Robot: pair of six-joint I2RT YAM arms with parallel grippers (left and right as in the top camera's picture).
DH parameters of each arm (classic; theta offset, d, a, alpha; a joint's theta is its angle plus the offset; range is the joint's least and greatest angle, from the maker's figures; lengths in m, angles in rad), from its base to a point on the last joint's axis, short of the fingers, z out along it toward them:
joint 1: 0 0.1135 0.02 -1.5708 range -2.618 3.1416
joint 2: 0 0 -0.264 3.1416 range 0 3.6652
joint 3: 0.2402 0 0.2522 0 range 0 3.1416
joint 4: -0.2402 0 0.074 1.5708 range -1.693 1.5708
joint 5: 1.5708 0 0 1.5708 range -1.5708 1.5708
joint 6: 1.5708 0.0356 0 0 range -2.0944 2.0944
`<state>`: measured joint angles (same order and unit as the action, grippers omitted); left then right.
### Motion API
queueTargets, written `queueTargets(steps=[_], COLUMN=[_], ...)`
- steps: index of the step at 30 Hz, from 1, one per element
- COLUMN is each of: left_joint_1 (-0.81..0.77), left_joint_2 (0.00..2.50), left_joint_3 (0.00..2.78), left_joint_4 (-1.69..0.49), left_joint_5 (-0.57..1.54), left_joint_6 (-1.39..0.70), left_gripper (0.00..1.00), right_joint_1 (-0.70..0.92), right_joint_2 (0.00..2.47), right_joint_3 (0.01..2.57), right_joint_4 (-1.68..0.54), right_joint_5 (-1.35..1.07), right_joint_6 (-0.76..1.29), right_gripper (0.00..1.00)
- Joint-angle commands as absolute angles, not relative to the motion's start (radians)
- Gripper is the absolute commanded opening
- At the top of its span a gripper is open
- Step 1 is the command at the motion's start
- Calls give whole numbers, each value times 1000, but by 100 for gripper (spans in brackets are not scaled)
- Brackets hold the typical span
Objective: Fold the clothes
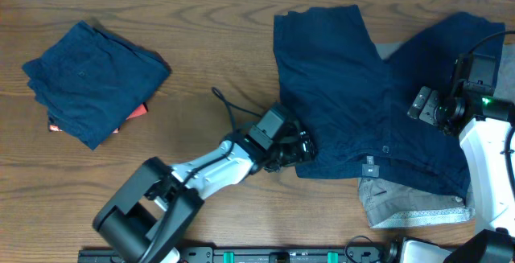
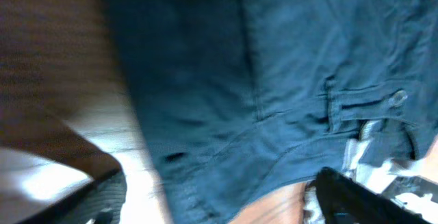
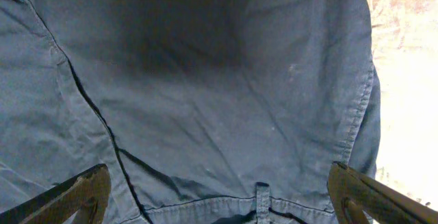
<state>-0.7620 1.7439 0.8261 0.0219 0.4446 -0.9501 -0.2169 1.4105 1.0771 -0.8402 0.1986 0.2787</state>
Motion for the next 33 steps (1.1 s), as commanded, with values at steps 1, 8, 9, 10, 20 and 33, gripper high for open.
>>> queueTargets(steps=[1, 8, 9, 10, 20, 33], left_joint_1=[-799, -802, -790, -768, -216, -33], left_joint_2=[1811, 1807, 1798, 1782, 1519, 1531], left_joint_3=[820, 821, 821, 825, 1113, 1259], left_joint_4=[39, 38, 27, 3, -389, -833], left_joint_5=[434, 438, 437, 437, 283, 305], left_joint_6=[-1039, -999, -967, -921, -474, -476], left_gripper=[61, 6, 6, 6, 6, 85], right_joint_1=[-224, -224, -224, -224, -224, -223], right_joint_2=[1391, 1391, 1391, 1391, 1391, 1392], right_joint_3=[1084, 1084, 1084, 1084, 1084, 1084], right_joint_4=[-838, -838, -839, -839, -838, -826], right_joint_5=[205, 205, 205, 205, 201, 117], right_joint_6=[292, 292, 292, 292, 292, 260], right_gripper=[99, 99, 99, 99, 99, 99])
